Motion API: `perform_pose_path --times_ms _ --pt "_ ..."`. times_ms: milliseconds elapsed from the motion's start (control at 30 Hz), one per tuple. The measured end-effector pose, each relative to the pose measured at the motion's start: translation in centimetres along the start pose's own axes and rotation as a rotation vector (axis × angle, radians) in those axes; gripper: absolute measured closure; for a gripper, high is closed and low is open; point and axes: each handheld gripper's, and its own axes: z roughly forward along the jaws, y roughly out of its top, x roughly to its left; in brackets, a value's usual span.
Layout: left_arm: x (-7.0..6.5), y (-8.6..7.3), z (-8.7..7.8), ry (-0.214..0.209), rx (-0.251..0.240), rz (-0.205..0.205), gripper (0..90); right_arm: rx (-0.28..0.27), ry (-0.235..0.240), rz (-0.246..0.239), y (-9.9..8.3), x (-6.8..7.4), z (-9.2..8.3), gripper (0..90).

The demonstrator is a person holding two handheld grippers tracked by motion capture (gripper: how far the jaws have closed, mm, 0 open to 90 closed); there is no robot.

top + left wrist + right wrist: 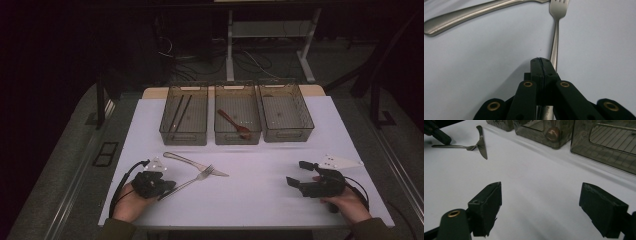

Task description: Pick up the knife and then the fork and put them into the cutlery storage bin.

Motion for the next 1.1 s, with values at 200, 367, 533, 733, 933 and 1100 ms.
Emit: perform_pose_path --times_ms 200,367,533,733,933,1100 --pt "-0.4 1.0 -0.2 -0.044 -0.139 -0.033 77.6 0.001 0.002 -0.008 0.0 0.0 0.1 17.6" --pt "-1.1 1.9 1.1 -0.063 -0.140 0.018 74.3 0.005 0.001 -0.003 0.0 0.0 0.1 17.7" --pt "-1.2 2.3 2.3 -0.070 -0.120 0.029 74.4 0.007 0.003 -0.005 0.0 0.0 0.1 17.7" --pt "-1.1 2.2 3.0 -0.074 -0.116 0.033 75.5 0.005 0.005 -0.008 0.0 0.0 0.2 17.7" --pt "-1.2 2.1 3.6 -0.070 -0.104 0.047 77.6 0.005 0.006 -0.009 0.0 0.1 0.2 17.6" --pt "-1.5 1.9 3.7 -0.050 -0.111 0.054 82.3 0.005 0.006 -0.007 0.0 0.0 0.2 17.7"
